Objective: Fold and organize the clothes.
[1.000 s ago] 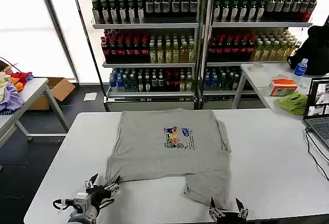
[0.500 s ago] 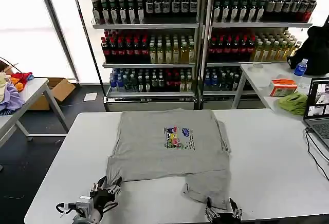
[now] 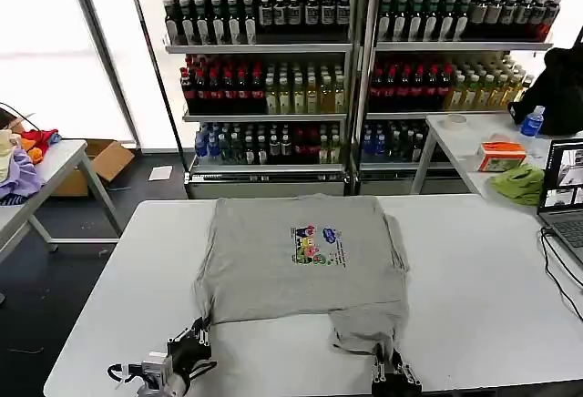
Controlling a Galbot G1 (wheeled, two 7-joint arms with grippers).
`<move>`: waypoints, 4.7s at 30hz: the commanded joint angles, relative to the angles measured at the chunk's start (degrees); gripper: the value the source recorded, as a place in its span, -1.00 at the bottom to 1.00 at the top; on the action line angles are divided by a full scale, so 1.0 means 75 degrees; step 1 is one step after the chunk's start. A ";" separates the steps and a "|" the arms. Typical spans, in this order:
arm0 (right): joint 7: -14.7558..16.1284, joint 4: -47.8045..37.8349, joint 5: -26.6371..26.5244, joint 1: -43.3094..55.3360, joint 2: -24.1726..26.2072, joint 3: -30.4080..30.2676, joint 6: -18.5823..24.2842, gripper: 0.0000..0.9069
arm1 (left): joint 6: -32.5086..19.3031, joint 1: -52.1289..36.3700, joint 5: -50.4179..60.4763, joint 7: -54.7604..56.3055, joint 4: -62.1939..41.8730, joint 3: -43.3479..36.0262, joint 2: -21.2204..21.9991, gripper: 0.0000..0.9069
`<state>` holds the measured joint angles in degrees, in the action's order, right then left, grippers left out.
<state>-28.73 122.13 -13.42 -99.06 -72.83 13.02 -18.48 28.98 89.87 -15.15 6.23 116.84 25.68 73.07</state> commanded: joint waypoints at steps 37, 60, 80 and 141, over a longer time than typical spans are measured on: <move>0.1720 -0.1153 0.0972 0.3617 -0.0362 0.0742 0.0351 -1.00 | -0.0878 -0.3015 -0.1193 0.0686 -0.1506 -0.0195 -0.0005 -1.00; 0.1954 -0.3200 0.0916 0.5311 -0.0925 0.0642 0.0057 -1.00 | -0.0699 -0.4152 -0.1439 0.1126 -0.3029 -0.0527 0.0120 -1.00; 0.2120 -0.4455 0.0671 0.6813 -0.0748 0.0371 -0.0344 -1.00 | -0.0499 -0.4638 -0.1483 0.1025 -0.3611 -0.0630 0.0065 -1.00; -0.0535 -0.1487 -0.2256 0.4691 0.0031 0.0920 -0.1968 1.00 | 0.0549 -0.3292 -0.1430 0.0924 -0.1723 -0.0543 -0.0576 1.00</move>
<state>-31.48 109.78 -29.71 -61.65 -73.49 19.74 -32.71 32.37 63.01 -26.13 13.53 103.92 21.58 69.18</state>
